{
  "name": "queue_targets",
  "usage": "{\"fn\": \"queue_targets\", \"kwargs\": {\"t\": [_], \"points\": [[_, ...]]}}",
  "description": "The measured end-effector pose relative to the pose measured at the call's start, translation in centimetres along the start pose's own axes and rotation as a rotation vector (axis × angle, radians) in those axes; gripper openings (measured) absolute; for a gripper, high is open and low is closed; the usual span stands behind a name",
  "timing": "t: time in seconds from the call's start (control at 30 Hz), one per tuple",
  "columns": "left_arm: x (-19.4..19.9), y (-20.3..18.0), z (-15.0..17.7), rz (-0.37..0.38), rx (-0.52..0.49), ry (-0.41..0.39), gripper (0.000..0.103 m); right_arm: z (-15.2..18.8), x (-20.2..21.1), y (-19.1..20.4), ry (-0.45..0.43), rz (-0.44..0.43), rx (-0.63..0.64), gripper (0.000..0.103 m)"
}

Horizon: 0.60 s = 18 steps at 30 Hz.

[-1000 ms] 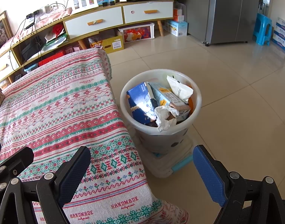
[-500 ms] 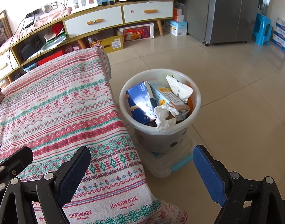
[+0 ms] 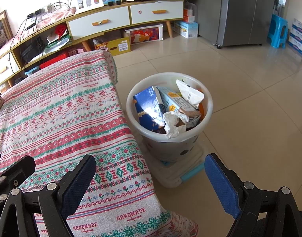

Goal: Collect trash

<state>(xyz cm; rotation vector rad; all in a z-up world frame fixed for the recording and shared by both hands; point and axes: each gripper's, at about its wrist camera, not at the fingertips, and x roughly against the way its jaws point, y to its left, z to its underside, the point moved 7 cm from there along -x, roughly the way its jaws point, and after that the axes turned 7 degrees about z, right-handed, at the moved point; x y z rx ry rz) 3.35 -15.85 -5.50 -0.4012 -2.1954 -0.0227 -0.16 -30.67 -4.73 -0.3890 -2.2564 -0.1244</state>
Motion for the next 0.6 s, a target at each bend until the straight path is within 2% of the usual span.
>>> {"fn": "queue_targets", "kwargs": {"t": [0.6], "points": [[-0.02,0.13,-0.09,-0.002,0.009,-0.004,0.087,0.07,-0.06,-0.03,0.001,0.005,0.002,0.093]]}}
